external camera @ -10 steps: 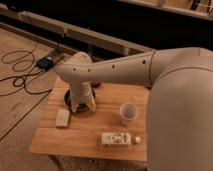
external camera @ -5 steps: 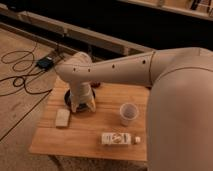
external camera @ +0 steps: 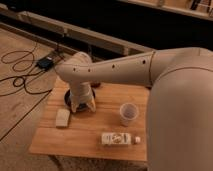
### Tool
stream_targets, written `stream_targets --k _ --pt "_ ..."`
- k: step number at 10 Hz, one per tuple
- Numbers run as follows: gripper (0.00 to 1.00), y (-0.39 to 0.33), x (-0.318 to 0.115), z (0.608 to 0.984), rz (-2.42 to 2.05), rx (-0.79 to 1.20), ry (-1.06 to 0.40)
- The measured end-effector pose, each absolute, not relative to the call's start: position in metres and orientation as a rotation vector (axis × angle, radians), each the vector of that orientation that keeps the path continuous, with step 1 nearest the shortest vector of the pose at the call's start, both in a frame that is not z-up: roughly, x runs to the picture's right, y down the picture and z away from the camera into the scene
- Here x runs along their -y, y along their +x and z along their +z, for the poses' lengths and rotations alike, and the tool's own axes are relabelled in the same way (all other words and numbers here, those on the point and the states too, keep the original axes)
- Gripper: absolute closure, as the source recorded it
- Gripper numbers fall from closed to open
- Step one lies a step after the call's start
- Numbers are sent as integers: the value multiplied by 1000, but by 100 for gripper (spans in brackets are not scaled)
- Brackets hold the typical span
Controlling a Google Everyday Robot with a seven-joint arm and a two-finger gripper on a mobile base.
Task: Push the ceramic bowl across the table
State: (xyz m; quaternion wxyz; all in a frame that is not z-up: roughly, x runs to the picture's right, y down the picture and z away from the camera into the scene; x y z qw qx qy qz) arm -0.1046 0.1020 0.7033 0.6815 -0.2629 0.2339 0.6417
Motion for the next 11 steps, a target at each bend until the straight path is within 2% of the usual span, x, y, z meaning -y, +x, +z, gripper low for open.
stream_targets --k 5,11 --pt "35 -95 -110 715 1403 -545 -588" --pt "35 -78 -127 779 1327 -551 -591"
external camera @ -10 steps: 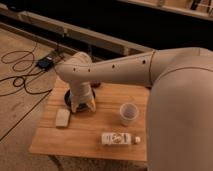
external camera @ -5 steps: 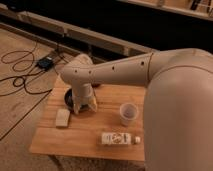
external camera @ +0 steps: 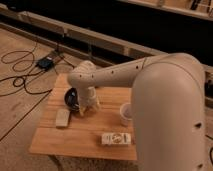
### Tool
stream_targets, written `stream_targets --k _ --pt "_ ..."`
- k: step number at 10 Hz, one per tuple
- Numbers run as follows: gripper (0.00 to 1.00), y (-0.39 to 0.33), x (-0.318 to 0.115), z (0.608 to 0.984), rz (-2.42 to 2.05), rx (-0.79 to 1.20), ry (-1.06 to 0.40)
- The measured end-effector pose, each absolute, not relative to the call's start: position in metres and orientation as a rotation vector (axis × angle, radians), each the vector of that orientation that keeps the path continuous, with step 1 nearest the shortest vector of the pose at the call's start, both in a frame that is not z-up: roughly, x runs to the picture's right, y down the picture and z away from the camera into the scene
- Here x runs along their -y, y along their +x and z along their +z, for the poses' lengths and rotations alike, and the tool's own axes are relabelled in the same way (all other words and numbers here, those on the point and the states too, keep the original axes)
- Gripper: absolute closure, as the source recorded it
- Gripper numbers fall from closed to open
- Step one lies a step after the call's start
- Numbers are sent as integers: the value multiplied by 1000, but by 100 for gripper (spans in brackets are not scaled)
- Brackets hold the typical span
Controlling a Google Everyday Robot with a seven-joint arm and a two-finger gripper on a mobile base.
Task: Push the ceramic bowl across the table
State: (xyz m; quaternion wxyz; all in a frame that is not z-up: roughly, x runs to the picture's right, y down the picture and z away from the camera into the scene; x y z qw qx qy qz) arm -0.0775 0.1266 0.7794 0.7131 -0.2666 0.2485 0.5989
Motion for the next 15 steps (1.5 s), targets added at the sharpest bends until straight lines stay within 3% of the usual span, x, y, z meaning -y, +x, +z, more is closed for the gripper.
stream_targets --k 7,15 --pt "35 -37 -138 844 1297 -574 -597" --pt "35 -43 -111 900 1277 -539 -587"
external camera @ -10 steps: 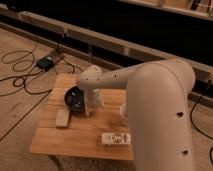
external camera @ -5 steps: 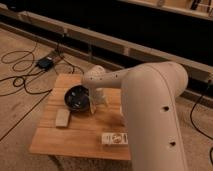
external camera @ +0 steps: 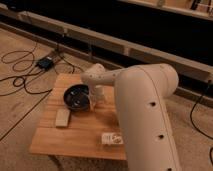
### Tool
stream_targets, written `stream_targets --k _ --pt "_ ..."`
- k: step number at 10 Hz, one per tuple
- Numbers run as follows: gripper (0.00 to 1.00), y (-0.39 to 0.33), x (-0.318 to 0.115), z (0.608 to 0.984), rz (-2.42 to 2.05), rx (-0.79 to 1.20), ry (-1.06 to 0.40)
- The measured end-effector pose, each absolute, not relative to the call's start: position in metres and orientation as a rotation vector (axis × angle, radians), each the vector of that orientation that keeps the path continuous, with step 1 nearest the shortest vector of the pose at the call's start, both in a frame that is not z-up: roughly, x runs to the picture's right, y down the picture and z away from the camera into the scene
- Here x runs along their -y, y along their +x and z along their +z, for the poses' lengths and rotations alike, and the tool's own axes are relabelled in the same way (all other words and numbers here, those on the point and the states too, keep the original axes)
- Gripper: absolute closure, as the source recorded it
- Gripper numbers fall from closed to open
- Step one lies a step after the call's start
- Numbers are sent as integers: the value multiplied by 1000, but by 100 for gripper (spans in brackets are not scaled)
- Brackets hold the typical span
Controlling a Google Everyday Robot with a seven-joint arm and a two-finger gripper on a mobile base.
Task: Push the ceramic bowl across the table
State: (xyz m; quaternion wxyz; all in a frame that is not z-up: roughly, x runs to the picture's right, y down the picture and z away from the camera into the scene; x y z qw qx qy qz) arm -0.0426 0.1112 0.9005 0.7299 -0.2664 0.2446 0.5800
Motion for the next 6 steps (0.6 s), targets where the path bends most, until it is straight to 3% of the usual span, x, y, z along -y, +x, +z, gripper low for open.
stream_targets --k 6 --pt "35 -85 -91 919 1239 -436 -640"
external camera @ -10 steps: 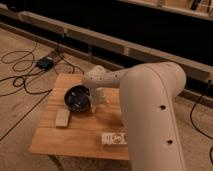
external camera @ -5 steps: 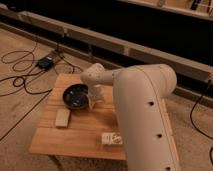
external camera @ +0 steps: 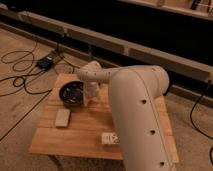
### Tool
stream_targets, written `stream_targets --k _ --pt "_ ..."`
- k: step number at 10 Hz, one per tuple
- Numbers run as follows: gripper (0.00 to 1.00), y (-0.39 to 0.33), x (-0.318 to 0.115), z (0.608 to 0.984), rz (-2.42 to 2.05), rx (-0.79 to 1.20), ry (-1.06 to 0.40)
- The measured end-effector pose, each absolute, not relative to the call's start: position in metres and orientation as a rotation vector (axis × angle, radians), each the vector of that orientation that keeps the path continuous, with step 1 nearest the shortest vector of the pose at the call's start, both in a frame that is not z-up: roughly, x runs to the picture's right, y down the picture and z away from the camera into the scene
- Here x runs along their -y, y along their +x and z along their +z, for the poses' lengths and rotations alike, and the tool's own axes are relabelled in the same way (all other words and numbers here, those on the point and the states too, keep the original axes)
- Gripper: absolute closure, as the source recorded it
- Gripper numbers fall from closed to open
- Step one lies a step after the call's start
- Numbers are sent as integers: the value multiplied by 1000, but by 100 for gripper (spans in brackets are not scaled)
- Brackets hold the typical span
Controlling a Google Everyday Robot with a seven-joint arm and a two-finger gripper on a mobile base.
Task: Push the ceramic bowl across the table
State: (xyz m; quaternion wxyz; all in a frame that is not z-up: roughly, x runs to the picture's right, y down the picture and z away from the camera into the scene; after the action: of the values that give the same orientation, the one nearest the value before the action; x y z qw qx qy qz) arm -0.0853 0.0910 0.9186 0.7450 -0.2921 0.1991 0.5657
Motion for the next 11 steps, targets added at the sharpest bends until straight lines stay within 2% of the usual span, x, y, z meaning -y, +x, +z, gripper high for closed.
stream_targets --k 11 --pt "35 -151 -64 947 1142 -321 -656"
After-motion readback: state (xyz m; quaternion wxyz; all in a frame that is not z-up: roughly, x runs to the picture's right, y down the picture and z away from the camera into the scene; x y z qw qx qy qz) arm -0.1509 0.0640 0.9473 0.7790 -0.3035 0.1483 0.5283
